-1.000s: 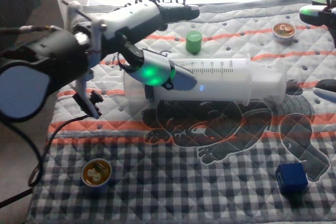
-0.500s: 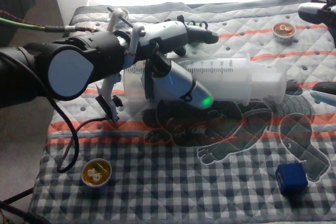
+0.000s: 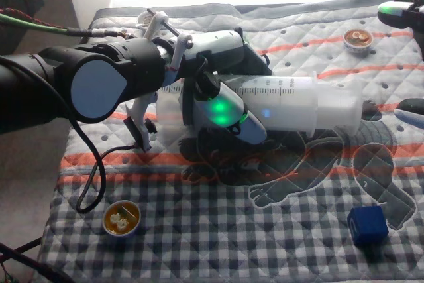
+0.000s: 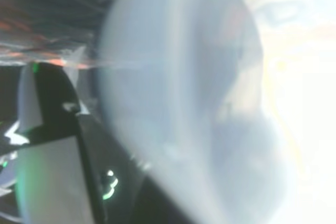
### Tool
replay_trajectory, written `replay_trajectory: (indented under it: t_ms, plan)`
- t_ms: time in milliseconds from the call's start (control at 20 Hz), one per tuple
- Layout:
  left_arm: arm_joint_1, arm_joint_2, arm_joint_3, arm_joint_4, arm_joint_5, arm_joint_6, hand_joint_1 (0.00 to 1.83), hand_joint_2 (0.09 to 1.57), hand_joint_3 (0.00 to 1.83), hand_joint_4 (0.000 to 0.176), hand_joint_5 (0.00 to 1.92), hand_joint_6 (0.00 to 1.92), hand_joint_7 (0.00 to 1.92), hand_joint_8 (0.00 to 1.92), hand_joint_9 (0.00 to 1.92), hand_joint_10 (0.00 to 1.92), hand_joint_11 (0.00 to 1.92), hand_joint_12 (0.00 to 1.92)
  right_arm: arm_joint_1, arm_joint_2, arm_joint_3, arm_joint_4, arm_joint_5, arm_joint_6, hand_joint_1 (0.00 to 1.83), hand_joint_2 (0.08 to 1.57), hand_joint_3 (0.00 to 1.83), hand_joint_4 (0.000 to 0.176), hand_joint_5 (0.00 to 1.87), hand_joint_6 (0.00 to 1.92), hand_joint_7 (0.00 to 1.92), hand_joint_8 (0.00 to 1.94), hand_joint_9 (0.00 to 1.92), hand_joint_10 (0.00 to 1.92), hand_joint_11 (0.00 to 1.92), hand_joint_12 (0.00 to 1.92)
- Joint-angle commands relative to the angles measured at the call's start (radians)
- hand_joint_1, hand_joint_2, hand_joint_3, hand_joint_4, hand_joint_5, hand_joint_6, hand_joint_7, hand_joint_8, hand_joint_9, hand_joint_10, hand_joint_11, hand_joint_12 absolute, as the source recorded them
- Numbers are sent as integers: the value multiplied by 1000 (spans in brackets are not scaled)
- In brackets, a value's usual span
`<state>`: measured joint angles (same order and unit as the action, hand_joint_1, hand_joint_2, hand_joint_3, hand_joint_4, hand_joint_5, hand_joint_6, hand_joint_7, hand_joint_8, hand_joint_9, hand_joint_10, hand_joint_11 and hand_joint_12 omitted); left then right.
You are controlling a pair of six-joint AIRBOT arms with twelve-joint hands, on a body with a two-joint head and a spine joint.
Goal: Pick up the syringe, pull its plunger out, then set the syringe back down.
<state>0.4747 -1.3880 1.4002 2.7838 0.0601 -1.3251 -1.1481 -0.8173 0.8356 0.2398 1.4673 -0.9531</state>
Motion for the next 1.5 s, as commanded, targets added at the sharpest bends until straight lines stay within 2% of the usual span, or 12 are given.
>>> replay_trajectory:
  t_ms: [0,100,200,250,350,500,600,850,950,1100,1250,1450]
  plan:
    - [4,-5,-1,-11,37,-3,1206,1161,19,0,994,1031,714,1033,322,1096,0,1775,14,0,5,-10,128,6,1142,930,10,0,651,12,559,14,528,30,22,1308]
    - [4,7,0,-53,79,-3,1199,1222,0,0,917,1208,626,1350,302,1347,5,1905,14,0,5,-9,128,7,1172,926,4,0,661,15,582,17,541,36,6,1321]
    - [-2,26,-4,-94,133,-3,1201,1219,0,0,904,1242,650,1314,337,1159,2,1796,12,0,5,-8,128,8,1185,946,10,0,668,16,588,16,546,37,0,1304]
    - [-7,38,-7,-113,159,-3,1201,1220,1,0,895,1264,655,1305,330,1027,0,1534,10,0,5,-7,128,8,1192,956,9,0,667,15,603,18,556,43,6,1328]
    - [-17,71,-28,-147,226,-3,1190,1237,1,0,872,1291,615,1367,313,987,0,1542,9,0,5,-6,128,10,1198,951,3,0,656,9,607,14,552,41,19,1303]
    - [-22,131,-90,-148,315,-2,1173,1266,2,0,839,1324,541,1464,284,787,0,1065,7,-1,5,-4,128,11,1188,951,2,0,659,10,625,19,571,50,57,1315]
    - [-23,167,-136,-138,371,-2,1178,1262,0,0,847,1305,548,1472,280,1048,0,1499,2,-1,5,0,128,15,1180,948,0,0,654,8,612,10,552,43,16,1351]
    - [-5,235,-240,-71,484,-24,1165,1282,0,0,809,1360,528,1543,354,1269,170,1792,-5,-4,5,7,128,26,1088,950,3,9,480,0,467,0,447,0,0,1200]
    - [9,264,-277,-27,524,-73,1175,1266,0,0,825,1355,569,1481,368,1323,168,1875,-5,-5,5,8,128,28,1037,934,0,38,445,0,418,0,428,0,0,1167]
    - [43,318,-344,25,600,-125,1172,1253,0,0,844,1303,595,1497,304,1480,109,1919,-3,-12,5,11,130,28,1007,919,0,54,335,0,317,0,332,0,0,1046]
    - [70,359,-395,72,651,-168,1184,1244,0,0,866,1275,605,1465,278,1507,87,1921,6,-23,5,10,135,30,932,868,0,67,154,1,78,2,86,1,0,633]
    - [90,375,-425,98,665,-168,1184,1237,0,0,868,1275,632,1432,334,1447,56,1921,36,-54,27,-26,136,104,768,800,0,31,34,0,0,0,0,0,0,245]
